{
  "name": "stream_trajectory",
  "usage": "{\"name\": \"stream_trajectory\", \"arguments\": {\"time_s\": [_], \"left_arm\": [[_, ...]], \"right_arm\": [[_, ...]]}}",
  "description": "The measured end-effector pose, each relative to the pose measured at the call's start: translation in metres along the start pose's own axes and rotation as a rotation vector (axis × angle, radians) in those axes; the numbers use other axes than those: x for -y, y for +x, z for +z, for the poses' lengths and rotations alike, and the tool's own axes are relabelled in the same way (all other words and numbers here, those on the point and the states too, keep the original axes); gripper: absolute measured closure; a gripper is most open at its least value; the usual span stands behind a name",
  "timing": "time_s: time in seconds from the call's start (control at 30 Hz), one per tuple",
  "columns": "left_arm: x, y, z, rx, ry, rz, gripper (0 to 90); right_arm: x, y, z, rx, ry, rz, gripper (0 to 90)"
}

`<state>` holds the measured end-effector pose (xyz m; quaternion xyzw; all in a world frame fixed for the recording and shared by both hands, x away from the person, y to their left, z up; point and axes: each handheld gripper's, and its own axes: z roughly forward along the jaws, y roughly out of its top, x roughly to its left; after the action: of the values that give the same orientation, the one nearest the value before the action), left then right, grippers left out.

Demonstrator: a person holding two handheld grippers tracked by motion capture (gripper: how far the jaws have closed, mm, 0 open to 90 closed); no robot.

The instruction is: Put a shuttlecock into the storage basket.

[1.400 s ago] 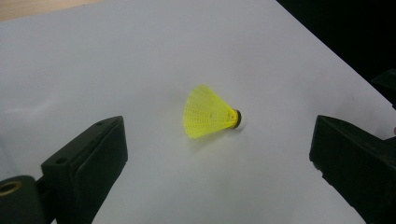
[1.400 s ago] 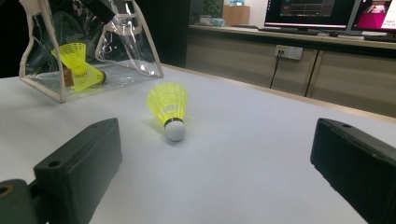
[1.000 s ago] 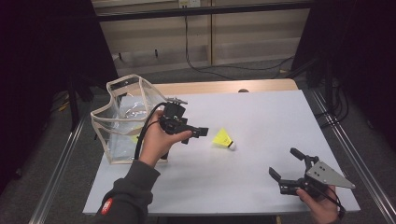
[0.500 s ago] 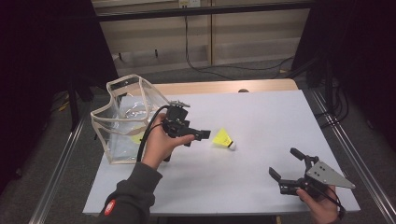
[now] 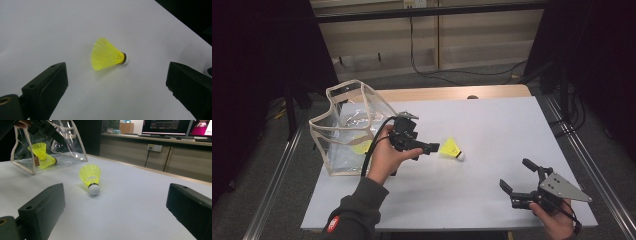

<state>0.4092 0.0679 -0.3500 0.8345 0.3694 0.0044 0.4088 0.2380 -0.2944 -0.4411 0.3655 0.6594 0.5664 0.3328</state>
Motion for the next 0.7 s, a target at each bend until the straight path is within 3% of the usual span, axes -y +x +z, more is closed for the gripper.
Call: {"name": "stream_trajectory", "arguments": {"time_s": [0.7], "left_arm": [[0.008, -0.006, 0.020, 0.010, 0.012, 0.021, 7.2]], "right_arm": [[0.000, -0.001, -0.001, -0.002, 0.002, 0.000, 1.9]]}}
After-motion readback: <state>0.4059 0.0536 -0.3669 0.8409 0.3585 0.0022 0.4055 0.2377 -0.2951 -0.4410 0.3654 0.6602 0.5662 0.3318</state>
